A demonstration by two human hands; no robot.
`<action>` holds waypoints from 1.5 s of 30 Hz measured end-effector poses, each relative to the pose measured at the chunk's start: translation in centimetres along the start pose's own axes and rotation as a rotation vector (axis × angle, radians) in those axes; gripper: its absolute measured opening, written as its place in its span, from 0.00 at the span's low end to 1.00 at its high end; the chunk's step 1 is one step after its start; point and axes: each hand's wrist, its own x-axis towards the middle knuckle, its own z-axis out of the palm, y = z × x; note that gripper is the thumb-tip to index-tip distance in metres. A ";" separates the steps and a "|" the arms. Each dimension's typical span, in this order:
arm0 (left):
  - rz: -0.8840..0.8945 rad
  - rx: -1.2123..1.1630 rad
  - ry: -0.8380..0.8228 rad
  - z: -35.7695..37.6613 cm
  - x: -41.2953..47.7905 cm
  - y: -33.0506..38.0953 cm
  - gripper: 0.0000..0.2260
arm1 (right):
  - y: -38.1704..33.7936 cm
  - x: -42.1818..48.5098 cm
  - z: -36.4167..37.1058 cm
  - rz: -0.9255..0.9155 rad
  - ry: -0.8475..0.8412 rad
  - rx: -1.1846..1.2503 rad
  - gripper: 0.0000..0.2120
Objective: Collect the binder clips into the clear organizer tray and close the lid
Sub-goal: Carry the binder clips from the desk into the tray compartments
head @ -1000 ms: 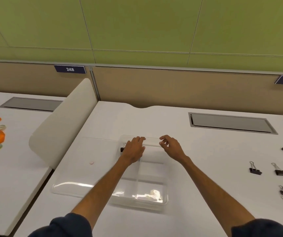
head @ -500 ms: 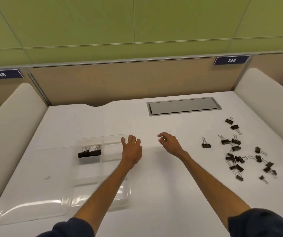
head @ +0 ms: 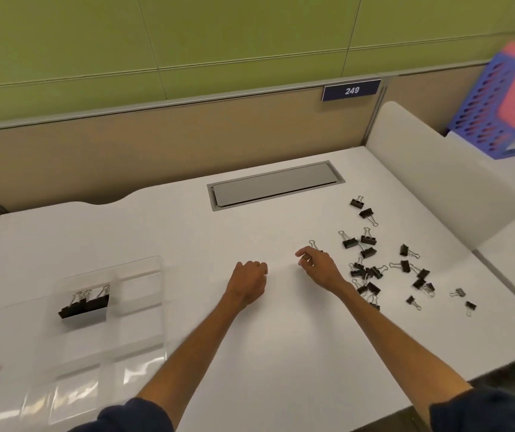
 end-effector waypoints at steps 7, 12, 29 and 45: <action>0.018 -0.095 0.010 0.8 4.3 4.9 0.10 | 4.5 -0.8 -4.2 0.037 0.124 0.003 0.09; 0.106 -0.176 0.049 1.2 5.8 8.1 0.06 | 7.8 -0.2 -6.9 0.055 0.208 -0.064 0.09; 0.040 -0.089 0.054 3.2 10.5 11.4 0.21 | 10.5 3.1 -8.0 -0.014 0.166 -0.398 0.20; 0.012 -0.077 0.057 3.8 11.8 10.1 0.12 | 8.5 2.9 -5.2 -0.099 0.194 -0.441 0.17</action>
